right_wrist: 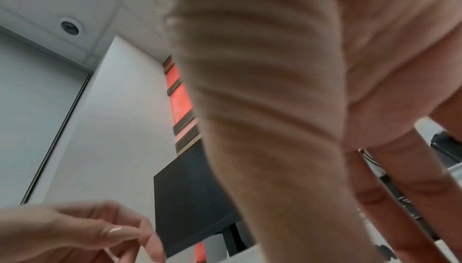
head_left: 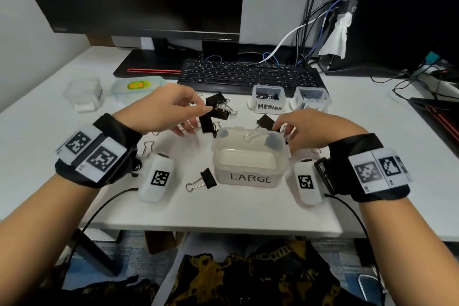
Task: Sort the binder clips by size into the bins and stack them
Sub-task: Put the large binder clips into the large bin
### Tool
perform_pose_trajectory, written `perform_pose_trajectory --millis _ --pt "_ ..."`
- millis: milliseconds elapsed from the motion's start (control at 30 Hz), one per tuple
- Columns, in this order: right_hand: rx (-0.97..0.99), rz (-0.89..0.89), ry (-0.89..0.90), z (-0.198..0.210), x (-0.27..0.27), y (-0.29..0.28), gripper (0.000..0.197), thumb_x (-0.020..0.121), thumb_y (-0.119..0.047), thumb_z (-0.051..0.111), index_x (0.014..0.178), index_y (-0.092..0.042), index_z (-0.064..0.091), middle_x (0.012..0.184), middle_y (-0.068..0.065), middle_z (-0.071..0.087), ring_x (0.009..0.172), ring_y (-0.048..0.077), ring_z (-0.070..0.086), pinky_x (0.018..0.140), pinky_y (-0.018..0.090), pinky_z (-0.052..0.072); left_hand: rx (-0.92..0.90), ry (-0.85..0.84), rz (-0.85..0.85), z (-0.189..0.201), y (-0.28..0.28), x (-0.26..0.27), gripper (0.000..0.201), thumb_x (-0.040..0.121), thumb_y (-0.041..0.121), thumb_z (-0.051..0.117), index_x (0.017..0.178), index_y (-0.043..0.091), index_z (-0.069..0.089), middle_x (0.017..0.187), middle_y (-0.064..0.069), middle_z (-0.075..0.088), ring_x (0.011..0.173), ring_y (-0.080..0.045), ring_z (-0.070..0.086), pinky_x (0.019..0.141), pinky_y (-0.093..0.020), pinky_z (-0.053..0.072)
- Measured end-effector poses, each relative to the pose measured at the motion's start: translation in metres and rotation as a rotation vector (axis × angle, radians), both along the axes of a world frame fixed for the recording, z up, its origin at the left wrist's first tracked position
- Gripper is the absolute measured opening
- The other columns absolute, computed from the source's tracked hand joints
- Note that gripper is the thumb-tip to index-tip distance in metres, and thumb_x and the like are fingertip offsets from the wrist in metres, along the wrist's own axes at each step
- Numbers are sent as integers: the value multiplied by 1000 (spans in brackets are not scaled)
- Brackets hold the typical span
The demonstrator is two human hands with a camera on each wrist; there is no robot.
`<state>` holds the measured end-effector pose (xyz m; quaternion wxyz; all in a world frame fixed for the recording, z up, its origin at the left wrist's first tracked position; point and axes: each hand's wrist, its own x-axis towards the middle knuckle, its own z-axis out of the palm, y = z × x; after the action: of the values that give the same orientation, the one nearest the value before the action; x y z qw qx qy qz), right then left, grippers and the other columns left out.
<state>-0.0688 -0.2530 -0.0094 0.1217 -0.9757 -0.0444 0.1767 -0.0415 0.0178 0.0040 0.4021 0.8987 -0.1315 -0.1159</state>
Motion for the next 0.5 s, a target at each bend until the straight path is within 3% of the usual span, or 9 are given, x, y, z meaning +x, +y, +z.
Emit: perform_pose_trajectory --millis 133,267,400,500 --pt "-2 10 4 0 15 1 51 70 -16 81 113 -30 58 98 -2 62 94 21 63 87 41 54 185 -43 -73 -3 -10 21 31 88 39 65 104 13 65 89 -11 71 81 -26 71 68 -41 62" --pt "34 32 -21 -2 25 -2 40 69 -16 82 101 -26 60 89 -3 68 88 19 66 82 38 56 367 -74 -93 -10 -21 41 40 81 40 73 111 15 63 102 -6 66 79 -16 62 67 -32 59" --pt "46 70 -2 -4 31 -6 41 68 -18 84 99 -27 59 84 -7 71 80 14 66 79 37 57 569 -56 -135 -17 -30 51 52 72 42 80 113 17 60 107 -1 55 79 -16 57 75 -37 58" --pt "34 93 11 0 32 -9 42 66 -20 85 98 -31 60 83 -9 70 81 14 67 80 39 57 730 -67 -179 -18 -37 57 53 70 43 81 110 14 64 108 -4 62 83 -16 58 72 -30 51"
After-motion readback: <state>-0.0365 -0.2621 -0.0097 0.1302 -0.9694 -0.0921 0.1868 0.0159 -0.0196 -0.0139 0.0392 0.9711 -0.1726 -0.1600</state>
